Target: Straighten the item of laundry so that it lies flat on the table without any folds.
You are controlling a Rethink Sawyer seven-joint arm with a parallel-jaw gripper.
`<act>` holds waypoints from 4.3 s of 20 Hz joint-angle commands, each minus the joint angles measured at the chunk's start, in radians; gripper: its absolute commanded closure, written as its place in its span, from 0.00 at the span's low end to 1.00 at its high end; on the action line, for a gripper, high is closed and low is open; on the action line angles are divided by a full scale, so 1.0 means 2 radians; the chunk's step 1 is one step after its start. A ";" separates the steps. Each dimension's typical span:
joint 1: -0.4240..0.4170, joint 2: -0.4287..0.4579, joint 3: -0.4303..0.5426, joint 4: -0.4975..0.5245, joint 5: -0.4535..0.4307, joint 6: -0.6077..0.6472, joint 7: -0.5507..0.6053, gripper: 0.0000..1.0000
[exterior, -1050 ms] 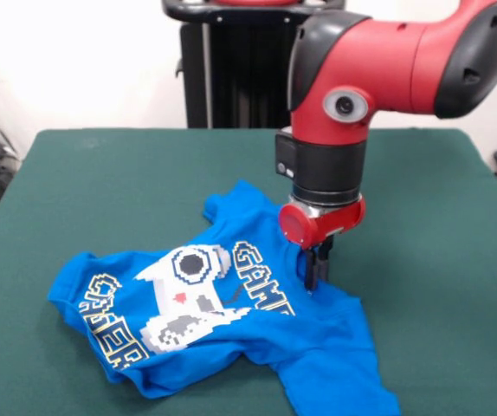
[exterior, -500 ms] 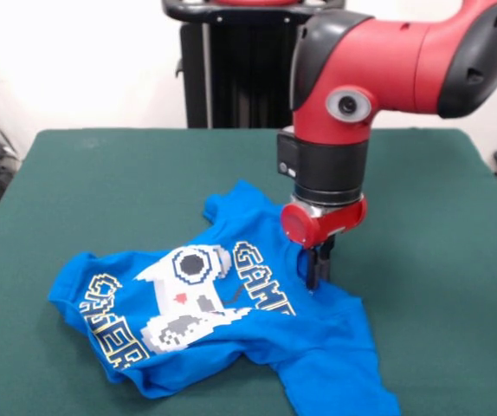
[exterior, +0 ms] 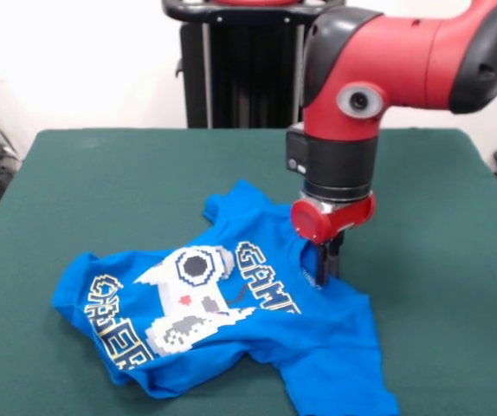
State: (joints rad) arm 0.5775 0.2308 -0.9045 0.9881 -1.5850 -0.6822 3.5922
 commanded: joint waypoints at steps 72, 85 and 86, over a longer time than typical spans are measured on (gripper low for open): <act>0.164 -0.023 0.123 0.131 0.004 -0.093 0.153 1.00; 0.168 -0.044 0.149 0.155 0.003 -0.111 0.117 1.00; 0.167 -0.045 0.150 0.155 0.000 -0.114 0.117 1.00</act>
State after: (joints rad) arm 0.8956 0.1330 -0.8247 1.2530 -1.6085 -0.8063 3.6301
